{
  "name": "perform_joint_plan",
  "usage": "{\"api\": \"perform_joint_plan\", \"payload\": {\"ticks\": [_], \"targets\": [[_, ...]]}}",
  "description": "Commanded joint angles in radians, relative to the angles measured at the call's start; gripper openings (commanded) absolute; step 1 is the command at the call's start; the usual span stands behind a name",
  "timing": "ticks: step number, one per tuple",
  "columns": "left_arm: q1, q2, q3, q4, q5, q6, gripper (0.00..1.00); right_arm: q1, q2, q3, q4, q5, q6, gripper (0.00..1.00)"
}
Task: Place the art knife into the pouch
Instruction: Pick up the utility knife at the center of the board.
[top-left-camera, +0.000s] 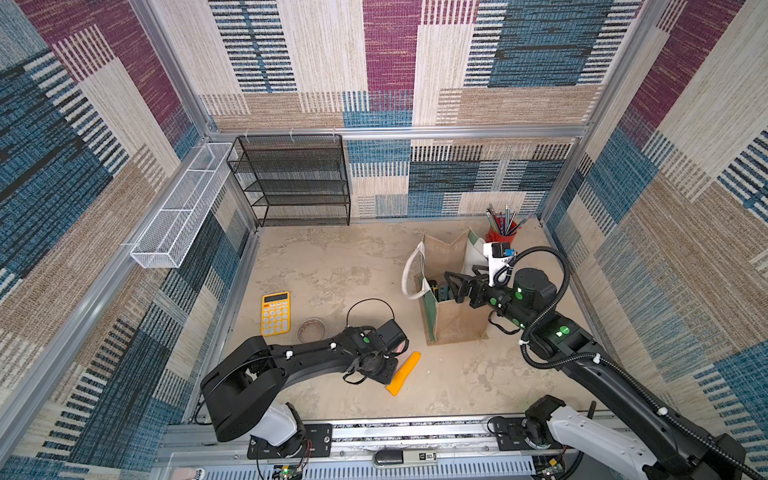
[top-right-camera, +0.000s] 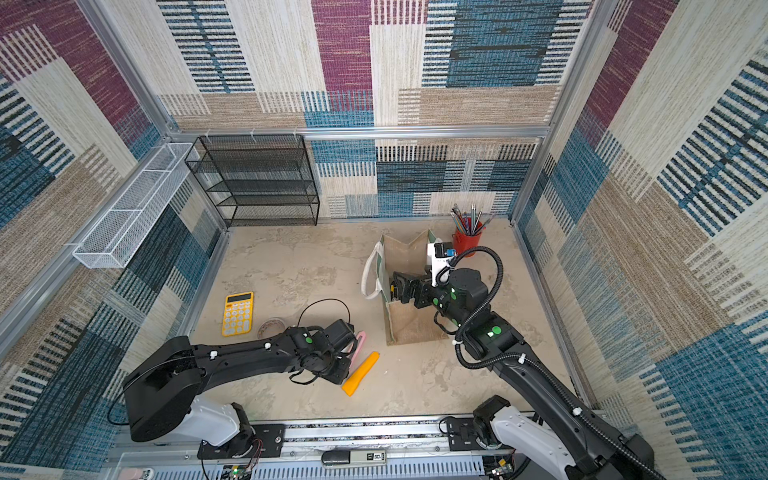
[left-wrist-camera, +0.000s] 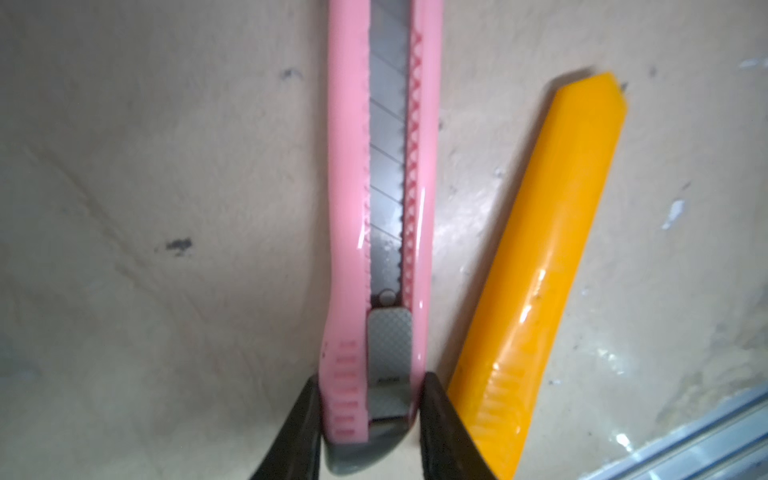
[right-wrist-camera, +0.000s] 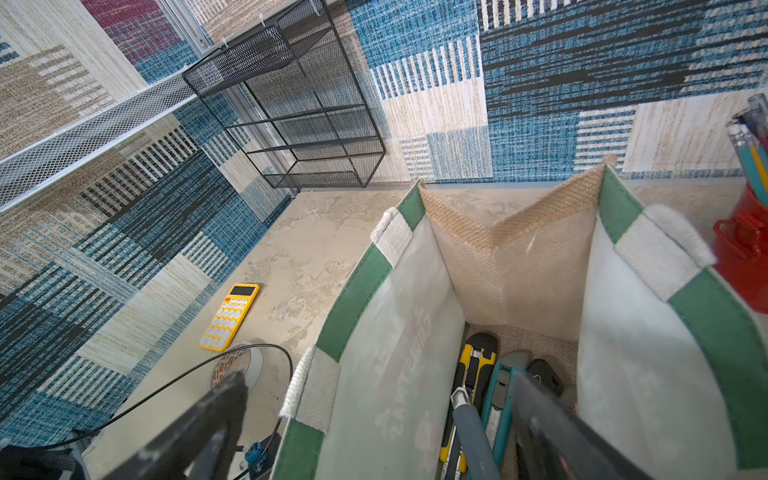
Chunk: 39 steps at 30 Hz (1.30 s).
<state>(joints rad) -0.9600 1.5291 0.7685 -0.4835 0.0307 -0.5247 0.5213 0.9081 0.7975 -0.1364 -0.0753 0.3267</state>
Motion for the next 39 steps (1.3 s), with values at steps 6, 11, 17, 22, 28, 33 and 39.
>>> {"api": "perform_joint_plan", "payload": {"ticks": [6,11,17,22,28,33,39], "targets": [[0.000,0.070,-0.008,0.016,0.036,-0.037,0.29,0.001,-0.003,-0.003,0.010,0.013,-0.005,1.00],[0.008,0.068,0.006,-0.025,-0.026,-0.047,0.29,0.000,-0.009,-0.003,0.007,0.018,-0.006,1.00],[0.049,0.030,0.011,-0.048,-0.061,-0.057,0.29,0.000,-0.011,0.001,0.010,0.021,-0.007,1.00],[0.091,-0.018,0.014,-0.064,-0.084,-0.045,0.28,0.000,-0.006,0.005,0.013,0.020,-0.006,0.99],[0.141,-0.067,0.023,-0.089,-0.106,-0.019,0.24,0.000,0.000,0.008,0.013,0.028,-0.002,1.00],[0.166,-0.095,0.029,-0.101,-0.120,-0.002,0.23,0.000,-0.003,0.000,0.011,0.034,0.003,1.00],[0.185,-0.083,0.034,-0.092,-0.102,0.008,0.23,0.000,-0.005,-0.004,0.000,0.045,0.006,0.99]]}}
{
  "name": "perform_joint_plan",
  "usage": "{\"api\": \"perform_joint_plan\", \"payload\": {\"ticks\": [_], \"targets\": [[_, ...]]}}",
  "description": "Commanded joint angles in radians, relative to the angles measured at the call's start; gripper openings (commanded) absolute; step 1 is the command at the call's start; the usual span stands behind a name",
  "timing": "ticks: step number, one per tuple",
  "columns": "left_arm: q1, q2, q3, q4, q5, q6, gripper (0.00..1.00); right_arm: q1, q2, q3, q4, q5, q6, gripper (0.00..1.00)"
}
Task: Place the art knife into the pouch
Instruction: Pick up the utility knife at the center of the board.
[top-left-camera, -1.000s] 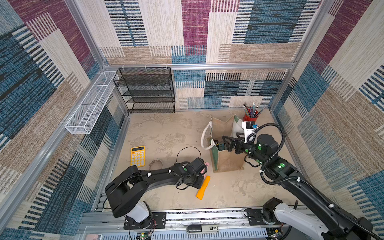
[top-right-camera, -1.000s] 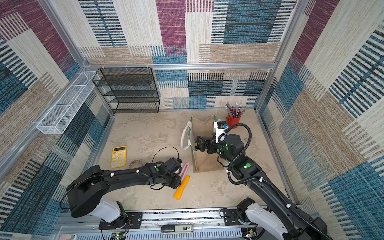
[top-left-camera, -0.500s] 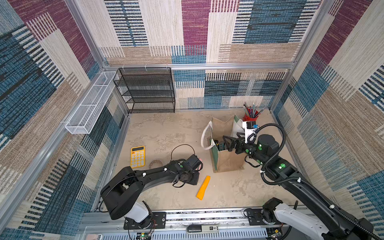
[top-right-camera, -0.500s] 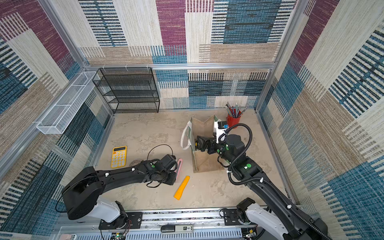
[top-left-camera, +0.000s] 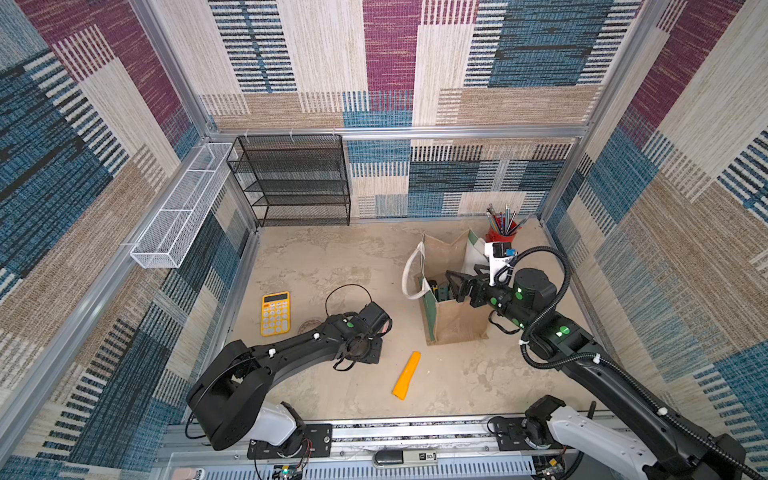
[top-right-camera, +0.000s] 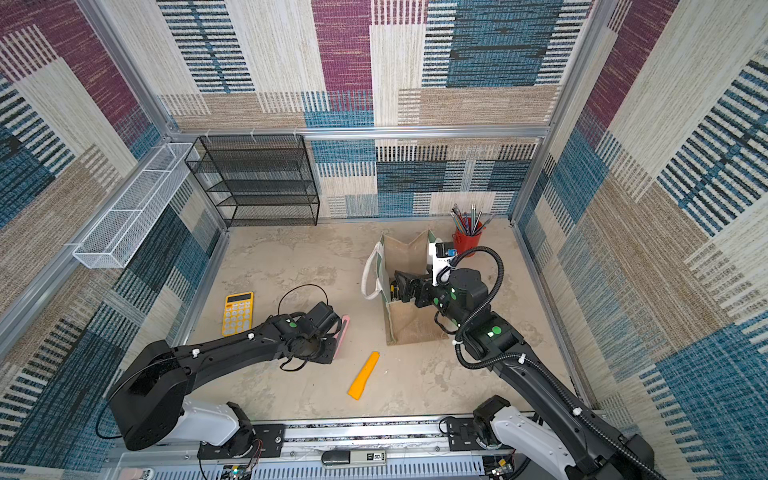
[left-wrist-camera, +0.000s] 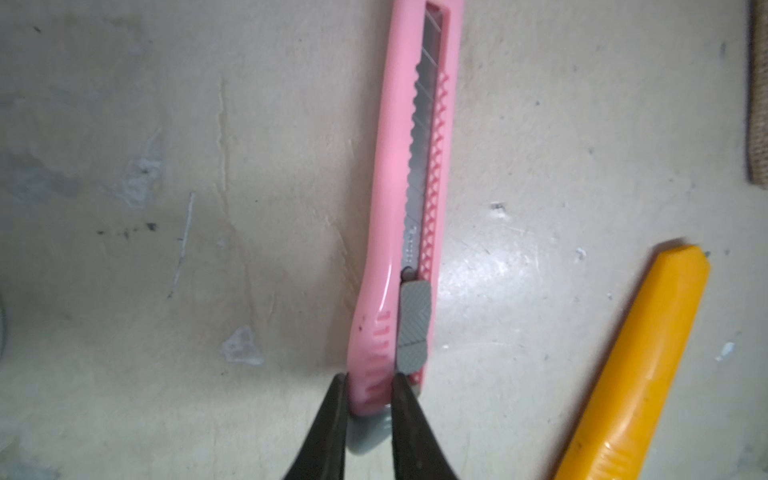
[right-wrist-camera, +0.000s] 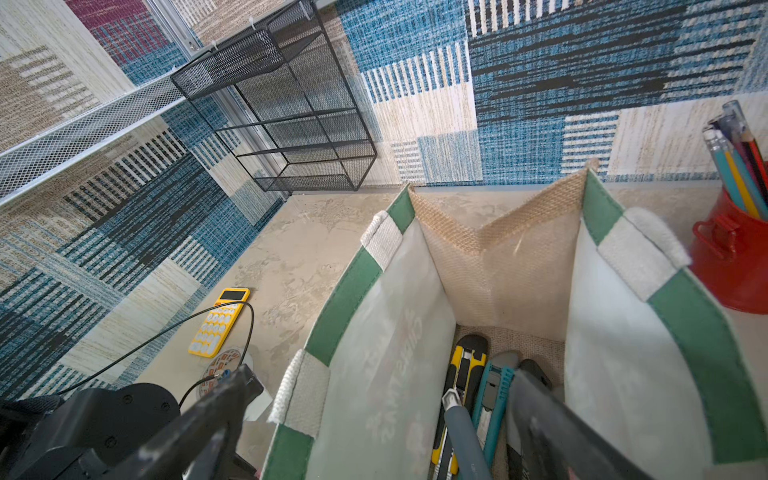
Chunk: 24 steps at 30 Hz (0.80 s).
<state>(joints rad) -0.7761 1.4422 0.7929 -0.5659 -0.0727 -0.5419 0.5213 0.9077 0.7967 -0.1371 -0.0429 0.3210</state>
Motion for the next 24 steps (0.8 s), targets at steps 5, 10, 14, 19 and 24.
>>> {"api": "perform_joint_plan", "payload": {"ticks": [5,10,14,19,24], "targets": [[0.003,0.029,0.019,-0.003,0.030,0.026,0.30,0.000,-0.010,-0.007,-0.012,0.026,0.012,1.00],[0.003,0.061,0.024,0.018,0.048,0.014,0.36,-0.001,-0.009,-0.010,-0.010,0.021,0.011,1.00],[0.002,0.098,0.042,0.000,0.020,0.009,0.40,0.001,-0.007,-0.010,-0.014,0.018,0.006,1.00],[0.005,0.146,0.063,-0.006,0.004,0.013,0.43,0.000,-0.014,-0.016,-0.013,0.025,-0.003,0.99],[0.008,0.201,0.067,0.007,0.011,0.019,0.38,-0.001,-0.025,-0.017,-0.013,0.031,-0.014,1.00]]}}
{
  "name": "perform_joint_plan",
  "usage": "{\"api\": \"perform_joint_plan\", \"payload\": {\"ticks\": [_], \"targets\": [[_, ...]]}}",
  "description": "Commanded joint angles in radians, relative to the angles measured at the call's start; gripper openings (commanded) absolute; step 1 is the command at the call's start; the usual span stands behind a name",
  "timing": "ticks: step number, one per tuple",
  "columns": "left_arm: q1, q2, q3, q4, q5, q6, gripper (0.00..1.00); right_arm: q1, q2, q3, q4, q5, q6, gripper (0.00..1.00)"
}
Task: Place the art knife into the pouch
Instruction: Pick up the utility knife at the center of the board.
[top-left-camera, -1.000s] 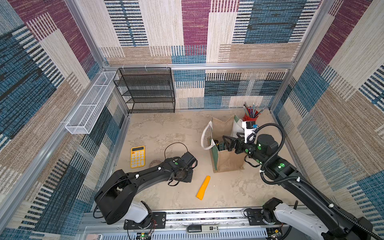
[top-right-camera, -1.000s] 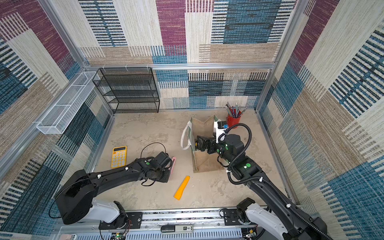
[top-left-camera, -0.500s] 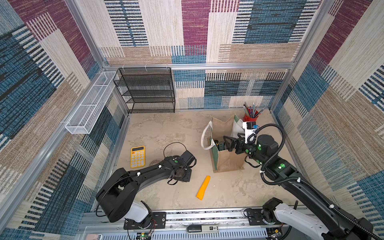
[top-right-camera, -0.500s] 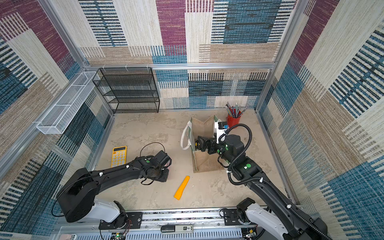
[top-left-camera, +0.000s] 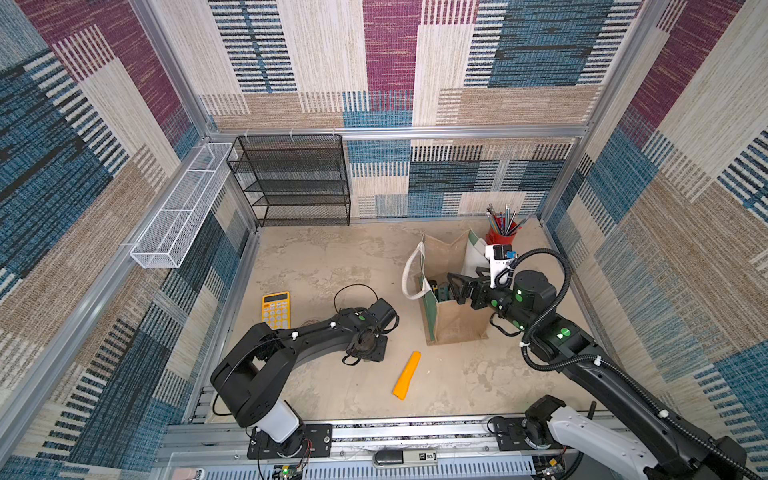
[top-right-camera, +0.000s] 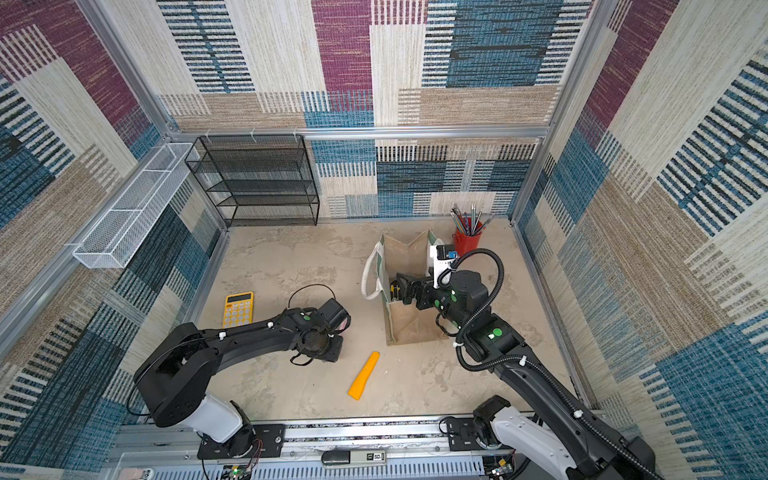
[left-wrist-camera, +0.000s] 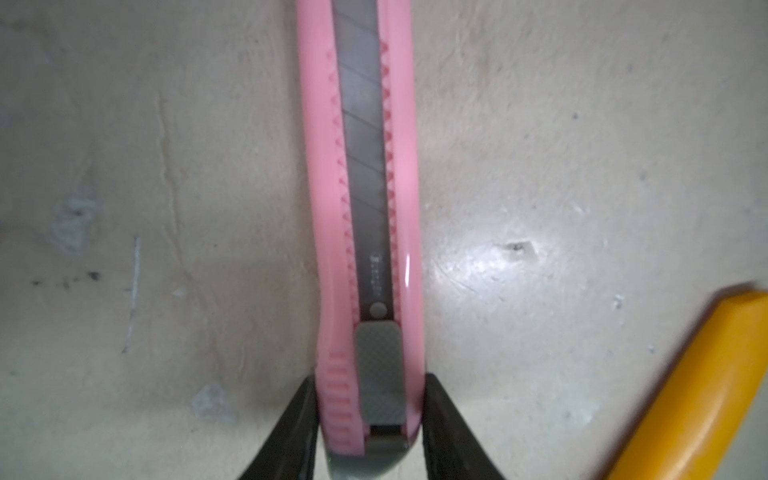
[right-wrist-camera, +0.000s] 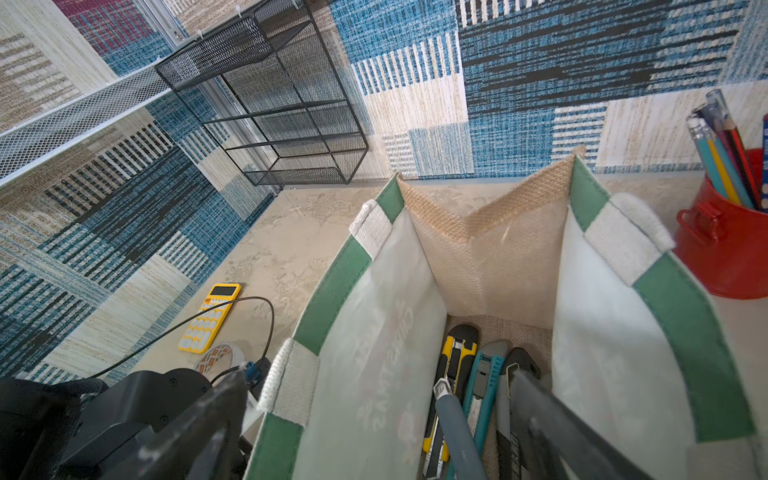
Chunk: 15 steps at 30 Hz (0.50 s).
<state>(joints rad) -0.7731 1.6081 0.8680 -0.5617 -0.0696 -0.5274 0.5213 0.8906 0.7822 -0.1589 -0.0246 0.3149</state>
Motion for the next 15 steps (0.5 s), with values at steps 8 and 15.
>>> {"api": "perform_joint_plan", "payload": {"ticks": [8,15], "targets": [[0.006,0.095,0.004,-0.004,0.019,0.007,0.32,0.001,-0.025,-0.008,0.009,0.024,-0.016,0.99],[0.008,0.059,0.020,-0.016,-0.010,0.013,0.25,-0.001,-0.028,-0.015,0.015,0.019,-0.010,1.00]]}}
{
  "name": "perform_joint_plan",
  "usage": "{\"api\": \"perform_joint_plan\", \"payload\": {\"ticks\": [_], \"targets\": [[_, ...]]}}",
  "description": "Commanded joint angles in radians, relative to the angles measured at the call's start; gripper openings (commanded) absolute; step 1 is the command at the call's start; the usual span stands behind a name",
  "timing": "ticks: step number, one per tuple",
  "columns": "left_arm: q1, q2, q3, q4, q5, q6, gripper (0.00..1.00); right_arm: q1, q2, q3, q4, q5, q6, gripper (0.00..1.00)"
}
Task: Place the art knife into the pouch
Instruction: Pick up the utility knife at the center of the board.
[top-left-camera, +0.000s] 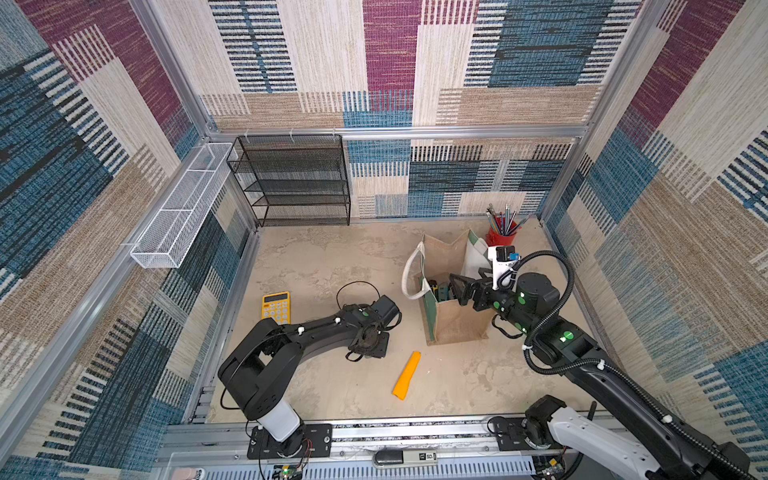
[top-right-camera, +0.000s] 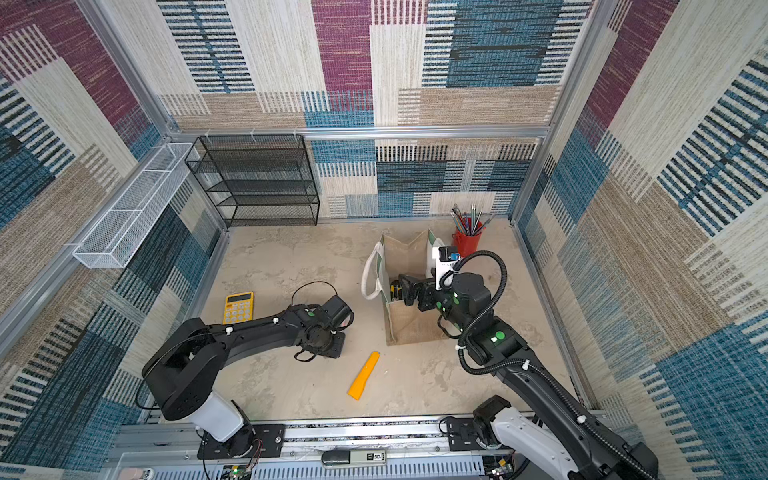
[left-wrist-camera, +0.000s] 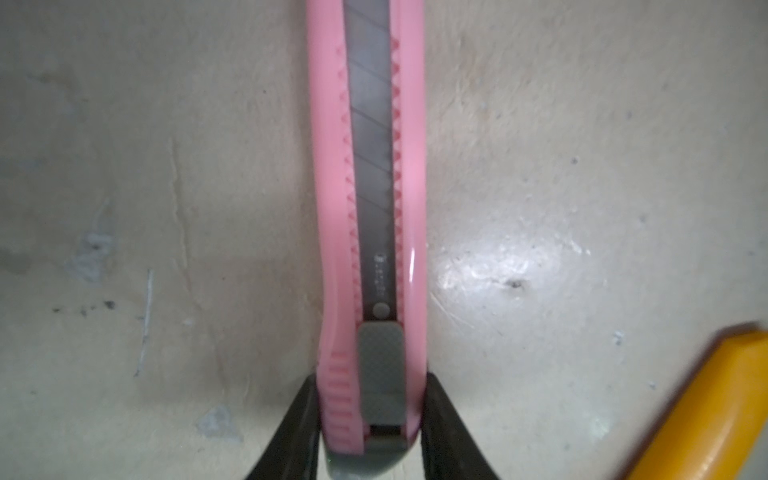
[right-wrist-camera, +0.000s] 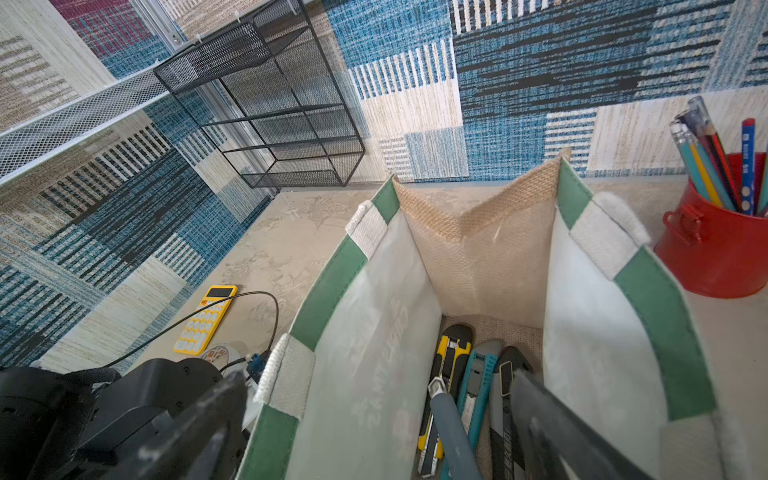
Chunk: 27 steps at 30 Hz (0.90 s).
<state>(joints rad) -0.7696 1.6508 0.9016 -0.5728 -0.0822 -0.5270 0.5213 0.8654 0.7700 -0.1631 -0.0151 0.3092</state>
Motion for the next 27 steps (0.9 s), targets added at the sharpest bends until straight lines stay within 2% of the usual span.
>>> {"api": "perform_joint_plan", "payload": {"ticks": [1,7,12,27], "targets": [[0.005,0.009,-0.010,-0.010,-0.006,0.016,0.25,-0.001,-0.005,-0.003,0.019,0.009,-0.002,1.00],[0.051,-0.033,0.003,-0.055,-0.089,0.049,0.24,-0.001,-0.010,-0.009,0.020,0.014,0.003,1.00],[0.111,-0.082,-0.013,-0.041,-0.059,0.084,0.23,0.000,-0.008,-0.009,0.019,0.015,0.004,0.99],[0.137,-0.156,0.017,-0.067,-0.028,0.093,0.21,0.000,0.009,0.007,0.026,0.007,0.005,0.99]]}}
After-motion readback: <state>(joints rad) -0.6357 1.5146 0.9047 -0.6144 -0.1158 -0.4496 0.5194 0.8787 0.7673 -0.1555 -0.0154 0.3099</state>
